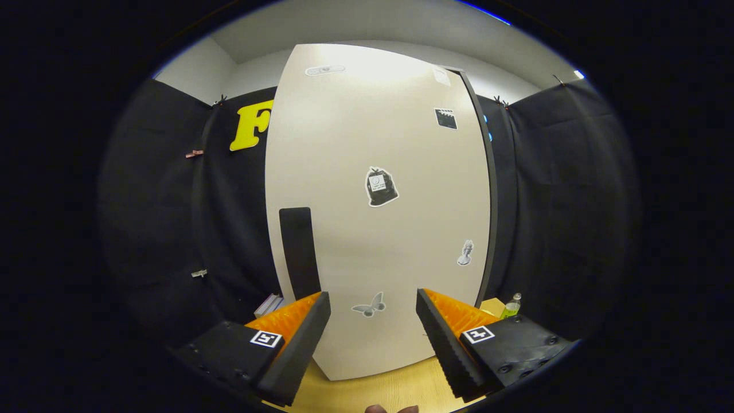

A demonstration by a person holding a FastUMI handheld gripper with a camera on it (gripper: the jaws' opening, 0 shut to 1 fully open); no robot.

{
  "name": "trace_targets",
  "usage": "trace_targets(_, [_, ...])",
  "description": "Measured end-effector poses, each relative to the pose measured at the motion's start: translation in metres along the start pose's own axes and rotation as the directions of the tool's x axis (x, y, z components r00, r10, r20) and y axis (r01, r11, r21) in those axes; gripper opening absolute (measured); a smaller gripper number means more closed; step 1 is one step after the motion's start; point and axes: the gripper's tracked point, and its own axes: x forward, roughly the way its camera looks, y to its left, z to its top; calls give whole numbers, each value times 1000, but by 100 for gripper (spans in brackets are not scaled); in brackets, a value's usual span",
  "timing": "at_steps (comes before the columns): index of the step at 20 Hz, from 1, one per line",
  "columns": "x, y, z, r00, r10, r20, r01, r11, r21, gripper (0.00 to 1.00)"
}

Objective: Open the shoe cabinet door, grab the shoes and put them into the shoe cabinet, then close the shoe cabinet door.

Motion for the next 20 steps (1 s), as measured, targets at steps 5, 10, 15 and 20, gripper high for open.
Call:
trace_targets(5, [0,-2,-1,1000,-1,-3,1,1000,-6,98])
trace_targets(10, [-3,-3,-2,1000,-3,4,3,1000,-16,98])
trace_targets(15, [-4,-1,0,1000,4,13,-4,1000,-9,98])
trace_targets(20, [-3,0,-2,1000,2,14,-2,1000,-12,98])
